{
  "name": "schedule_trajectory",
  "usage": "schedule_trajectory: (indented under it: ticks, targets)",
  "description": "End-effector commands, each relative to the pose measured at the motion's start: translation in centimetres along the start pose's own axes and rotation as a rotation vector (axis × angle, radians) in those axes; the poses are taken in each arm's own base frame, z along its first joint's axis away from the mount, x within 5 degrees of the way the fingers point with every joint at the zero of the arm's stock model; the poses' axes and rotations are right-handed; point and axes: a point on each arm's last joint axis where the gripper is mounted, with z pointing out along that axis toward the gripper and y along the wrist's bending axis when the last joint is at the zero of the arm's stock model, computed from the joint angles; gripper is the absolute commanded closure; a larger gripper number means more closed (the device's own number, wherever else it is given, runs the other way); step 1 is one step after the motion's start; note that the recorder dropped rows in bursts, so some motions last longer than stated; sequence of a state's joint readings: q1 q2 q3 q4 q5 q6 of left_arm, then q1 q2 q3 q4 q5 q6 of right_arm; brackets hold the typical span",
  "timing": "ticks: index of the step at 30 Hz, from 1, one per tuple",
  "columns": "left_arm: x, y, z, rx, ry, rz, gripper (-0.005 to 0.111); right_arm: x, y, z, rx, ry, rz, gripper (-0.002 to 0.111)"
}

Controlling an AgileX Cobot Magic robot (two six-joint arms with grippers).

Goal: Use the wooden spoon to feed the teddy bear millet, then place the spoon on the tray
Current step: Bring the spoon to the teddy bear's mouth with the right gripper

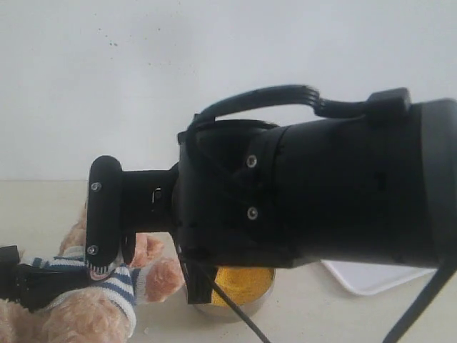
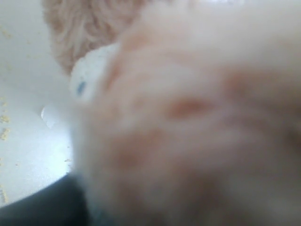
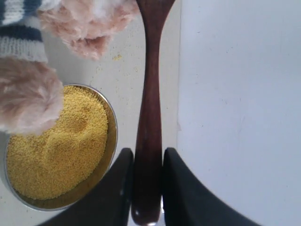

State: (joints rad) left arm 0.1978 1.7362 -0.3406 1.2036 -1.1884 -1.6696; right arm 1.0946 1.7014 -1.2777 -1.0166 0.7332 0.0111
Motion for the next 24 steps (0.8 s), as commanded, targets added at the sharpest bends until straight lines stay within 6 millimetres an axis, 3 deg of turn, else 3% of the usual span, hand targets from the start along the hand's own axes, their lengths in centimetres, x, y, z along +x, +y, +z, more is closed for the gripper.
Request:
schedule_trajectory:
  ticks: [1,19,24]
  targets:
    - [-0.1,-0.4,-0.1,0.036,-0.006,0.008,0.103,-0.7,0.1,-0.6,0.046,-0.011,-0.040,0.108]
    - [-0.1,-0.4,-0.1,0.036,-0.006,0.008,0.103,-0.4,-0.7,-0.8,0.137,0.029,-0.067,0.108]
    - [-0.1,-0.4,-0.1,0.036,-0.006,0.008,0.103,0.5,2.6,-0.1,0.169,0.045,-0.185,0.108]
